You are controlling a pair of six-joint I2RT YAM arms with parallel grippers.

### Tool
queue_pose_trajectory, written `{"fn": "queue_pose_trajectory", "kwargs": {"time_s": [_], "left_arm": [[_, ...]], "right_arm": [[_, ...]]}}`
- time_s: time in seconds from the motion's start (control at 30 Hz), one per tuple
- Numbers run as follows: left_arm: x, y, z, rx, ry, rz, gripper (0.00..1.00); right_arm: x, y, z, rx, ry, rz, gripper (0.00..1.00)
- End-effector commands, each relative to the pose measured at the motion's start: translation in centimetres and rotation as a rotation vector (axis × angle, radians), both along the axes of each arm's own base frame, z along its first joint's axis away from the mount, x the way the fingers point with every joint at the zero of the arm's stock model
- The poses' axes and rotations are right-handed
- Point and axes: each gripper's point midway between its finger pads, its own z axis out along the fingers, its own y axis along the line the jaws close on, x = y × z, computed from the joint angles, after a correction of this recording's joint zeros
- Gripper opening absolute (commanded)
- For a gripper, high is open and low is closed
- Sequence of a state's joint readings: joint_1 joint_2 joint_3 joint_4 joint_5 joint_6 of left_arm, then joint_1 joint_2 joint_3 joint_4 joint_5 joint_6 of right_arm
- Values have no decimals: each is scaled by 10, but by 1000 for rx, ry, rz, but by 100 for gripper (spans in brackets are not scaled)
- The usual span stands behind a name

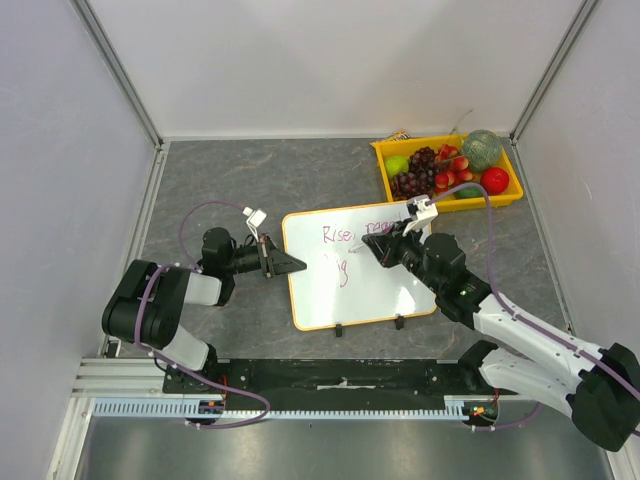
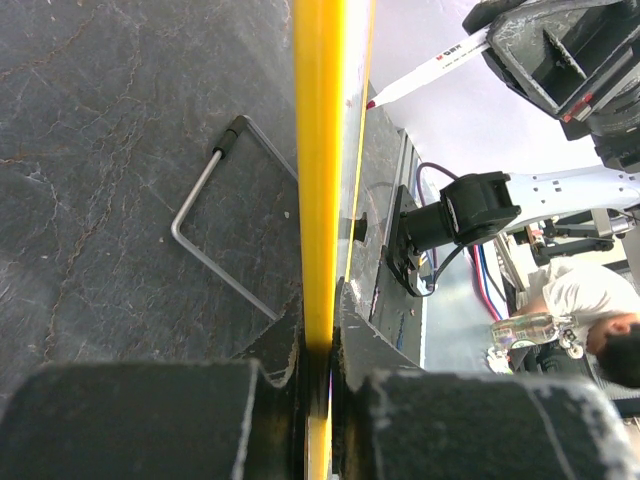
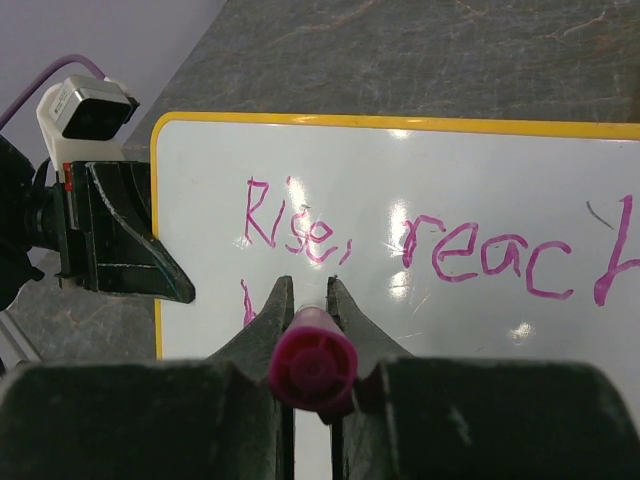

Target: Write a sentence on the whiteboard

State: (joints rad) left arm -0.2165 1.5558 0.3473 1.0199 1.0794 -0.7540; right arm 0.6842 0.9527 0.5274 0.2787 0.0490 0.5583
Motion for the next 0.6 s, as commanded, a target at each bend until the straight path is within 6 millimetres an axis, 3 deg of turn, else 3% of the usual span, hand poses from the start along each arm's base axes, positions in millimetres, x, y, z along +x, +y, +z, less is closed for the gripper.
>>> {"fn": "queue_pose_trajectory", "kwargs": {"time_s": [0.0, 0.57], "left_arm": [[-5, -2, -22, 57, -2, -12, 2], [-5, -3, -22, 58, -1, -14, 2]], "right_arm": [[9, 4, 25, 42, -54, -9, 0], [4, -5, -5, -12, -6, -31, 0]]}}
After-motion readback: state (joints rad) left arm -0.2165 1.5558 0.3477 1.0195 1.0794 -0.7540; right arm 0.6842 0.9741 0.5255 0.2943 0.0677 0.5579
